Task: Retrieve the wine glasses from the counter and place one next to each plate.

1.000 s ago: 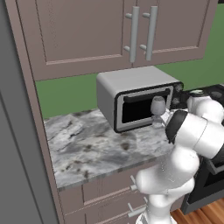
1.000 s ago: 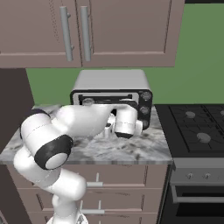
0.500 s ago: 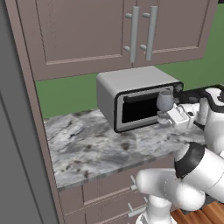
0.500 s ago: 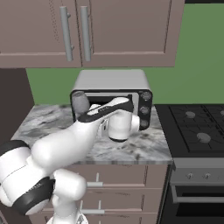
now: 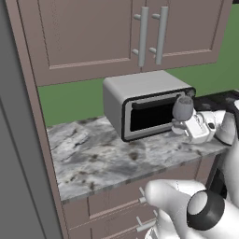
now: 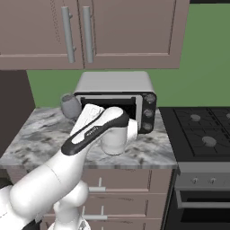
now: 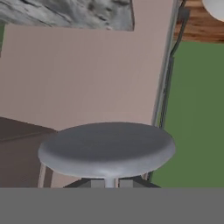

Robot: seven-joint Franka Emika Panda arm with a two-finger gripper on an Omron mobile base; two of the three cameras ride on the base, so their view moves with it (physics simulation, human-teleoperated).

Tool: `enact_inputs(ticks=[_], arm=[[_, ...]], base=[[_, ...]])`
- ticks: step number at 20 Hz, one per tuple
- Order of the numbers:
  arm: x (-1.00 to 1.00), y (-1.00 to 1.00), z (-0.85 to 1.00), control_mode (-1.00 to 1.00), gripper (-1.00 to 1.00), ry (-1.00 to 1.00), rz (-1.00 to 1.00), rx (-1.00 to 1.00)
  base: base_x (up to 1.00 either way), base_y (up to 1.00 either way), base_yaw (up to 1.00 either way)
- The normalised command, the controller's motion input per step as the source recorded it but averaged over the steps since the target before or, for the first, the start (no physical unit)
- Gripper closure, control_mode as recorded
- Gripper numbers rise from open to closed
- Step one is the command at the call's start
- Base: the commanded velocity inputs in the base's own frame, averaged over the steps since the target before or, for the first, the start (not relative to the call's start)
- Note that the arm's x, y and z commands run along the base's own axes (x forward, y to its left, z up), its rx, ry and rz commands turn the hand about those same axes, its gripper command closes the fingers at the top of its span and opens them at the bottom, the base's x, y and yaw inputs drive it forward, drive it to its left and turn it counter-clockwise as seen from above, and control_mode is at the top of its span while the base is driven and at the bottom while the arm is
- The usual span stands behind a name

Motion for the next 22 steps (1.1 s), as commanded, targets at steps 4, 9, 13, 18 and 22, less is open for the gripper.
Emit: enact_inputs(ticks=[4, 9, 13, 18, 22], arm=[[-0.36, 0.0, 0.53, -1.0, 1.0, 0.0, 0.0, 0.03], [-0.17, 0.0, 0.22, 1.0, 1.0, 0.0, 0.0, 0.01], [0.0, 0.0, 0.0, 1.0, 1.0, 0.0, 0.0, 0.0], [0.0, 0.0, 0.0, 1.0, 1.0, 0.0, 0.0, 0.0], [0.0, 0.0, 0.0, 1.0, 1.0, 0.0, 0.0, 0.0]], base=[[0.0, 0.0, 0.0], [-0.27, 0.0, 0.0], [-0.76, 0.0, 0.0], [-1.0, 0.0, 0.0], [-1.0, 0.0, 0.0]])
